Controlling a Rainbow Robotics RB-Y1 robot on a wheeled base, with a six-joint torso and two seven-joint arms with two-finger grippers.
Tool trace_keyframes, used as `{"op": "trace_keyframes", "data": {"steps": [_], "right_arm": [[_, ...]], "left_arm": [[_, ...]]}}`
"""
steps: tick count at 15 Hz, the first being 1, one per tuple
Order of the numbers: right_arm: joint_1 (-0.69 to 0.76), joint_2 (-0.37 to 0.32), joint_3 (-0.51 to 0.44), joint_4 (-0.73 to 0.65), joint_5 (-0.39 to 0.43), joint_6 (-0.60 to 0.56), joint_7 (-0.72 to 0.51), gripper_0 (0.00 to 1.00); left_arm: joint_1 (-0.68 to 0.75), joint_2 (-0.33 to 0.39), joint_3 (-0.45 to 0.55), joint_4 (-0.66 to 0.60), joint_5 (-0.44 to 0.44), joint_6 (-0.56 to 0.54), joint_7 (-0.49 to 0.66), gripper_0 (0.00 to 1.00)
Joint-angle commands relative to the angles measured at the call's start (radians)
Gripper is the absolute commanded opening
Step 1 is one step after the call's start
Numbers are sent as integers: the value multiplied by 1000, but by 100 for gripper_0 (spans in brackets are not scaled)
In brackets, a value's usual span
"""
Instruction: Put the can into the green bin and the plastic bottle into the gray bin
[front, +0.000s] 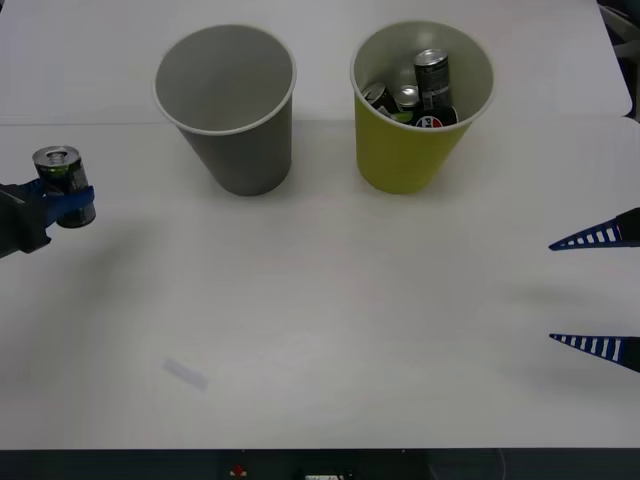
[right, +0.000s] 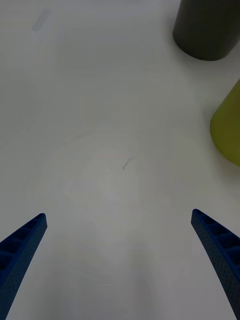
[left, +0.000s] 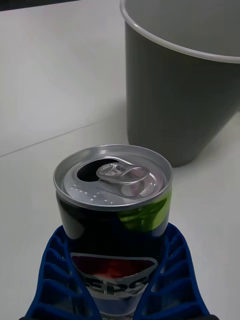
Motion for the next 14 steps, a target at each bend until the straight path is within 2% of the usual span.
{"op": "trace_keyframes", "data": {"steps": [1,3,6,8,11,14], "right_arm": [[0,0,0,0,0,0,0,100],[0,0,0,0,0,0,0,100],[0,0,0,0,0,0,0,100],[0,0,0,0,0,0,0,100],[0,0,0,0,0,0,0,100],[0,0,0,0,0,0,0,100]], "left_arm": [[43,0,99,-12,96,-171,-131,0],[55,0,169,-13,137,-312,-175,0],[54,-5,274,-18,137,-508,-201,0],[42,-6,306,-20,143,-600,-224,0],[-43,-6,307,-20,132,-740,-249,0],[-193,-6,248,-18,74,-840,-238,0]]}}
